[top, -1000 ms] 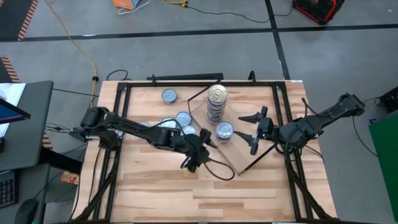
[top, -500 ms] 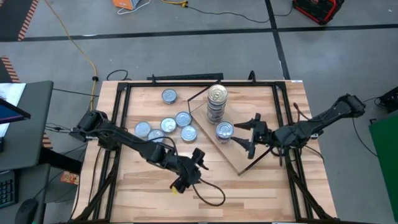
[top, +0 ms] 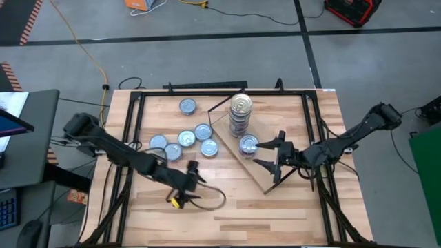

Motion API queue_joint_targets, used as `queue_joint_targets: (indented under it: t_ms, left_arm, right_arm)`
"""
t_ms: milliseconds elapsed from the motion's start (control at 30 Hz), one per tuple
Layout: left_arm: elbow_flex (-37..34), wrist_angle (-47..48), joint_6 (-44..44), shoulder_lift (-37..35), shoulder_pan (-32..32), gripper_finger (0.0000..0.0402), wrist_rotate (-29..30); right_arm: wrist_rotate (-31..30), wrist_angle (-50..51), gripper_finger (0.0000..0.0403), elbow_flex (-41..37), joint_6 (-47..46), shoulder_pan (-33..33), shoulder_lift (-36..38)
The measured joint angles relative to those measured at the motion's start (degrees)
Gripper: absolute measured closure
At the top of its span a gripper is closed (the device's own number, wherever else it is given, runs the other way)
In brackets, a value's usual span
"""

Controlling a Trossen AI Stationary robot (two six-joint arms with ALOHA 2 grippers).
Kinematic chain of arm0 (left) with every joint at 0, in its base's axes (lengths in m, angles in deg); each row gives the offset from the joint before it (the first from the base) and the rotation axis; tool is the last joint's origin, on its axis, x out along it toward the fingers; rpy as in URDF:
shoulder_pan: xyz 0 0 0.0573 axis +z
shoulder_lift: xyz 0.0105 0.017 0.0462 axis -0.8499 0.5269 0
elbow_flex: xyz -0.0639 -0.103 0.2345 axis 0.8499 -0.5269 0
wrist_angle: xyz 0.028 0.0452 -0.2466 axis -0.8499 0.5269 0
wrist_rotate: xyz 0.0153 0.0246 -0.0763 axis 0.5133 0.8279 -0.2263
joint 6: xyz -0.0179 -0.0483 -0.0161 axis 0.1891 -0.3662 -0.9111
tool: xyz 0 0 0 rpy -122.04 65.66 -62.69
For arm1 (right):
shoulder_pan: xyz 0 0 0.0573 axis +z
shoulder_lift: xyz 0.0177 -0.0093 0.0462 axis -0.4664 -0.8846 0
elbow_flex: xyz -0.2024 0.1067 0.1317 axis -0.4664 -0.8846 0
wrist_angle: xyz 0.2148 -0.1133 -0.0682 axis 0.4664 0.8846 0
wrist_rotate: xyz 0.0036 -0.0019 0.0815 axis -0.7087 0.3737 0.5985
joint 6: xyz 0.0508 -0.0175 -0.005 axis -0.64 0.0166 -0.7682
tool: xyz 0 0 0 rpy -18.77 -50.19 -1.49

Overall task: Stack canned seafood by type on shelf
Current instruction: Stack the blue tuna can on top of the blue tuna can on the shelf

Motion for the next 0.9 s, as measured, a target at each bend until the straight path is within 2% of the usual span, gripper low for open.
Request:
queue_joint_targets:
  t_ms: [133,233,333,533,733,900]
  left_arm:
    - [-4.99,10.04,-11.77,-7.95,0.11,0.0125,4.33]
    - [-7.5,17.31,-18.72,-12.2,0.62,0.0125,12.85]
    - [-9.95,22.11,-21.05,-13.96,2.63,0.0125,20.84]
    - [-11.61,30.28,-23.38,-11.58,10.98,0.0125,13.78]
    - [-11.59,31.75,-23.96,-10.3,15.16,0.0125,13.85]
    - [-11.59,31.8,-23.99,-10.32,16.45,0.0125,3.7]
  right_arm:
    - [-0.02,-0.12,0.0102,0.0,0.02,0.2,0.02]
    - [-0.02,-0.33,0.0102,0.0,0.0,0.13,0.02]
    - [-0.01,-0.33,0.0102,0.0,-0.02,-0.12,0.02]
    - [-0.02,-0.28,0.0102,0.0,-0.02,-0.26,0.02]
    - [-0.02,0.04,0.0102,0.0,0.0,-0.26,0.02]
    - [-0.02,0.13,0.0102,0.0,0.0,-0.26,0.03]
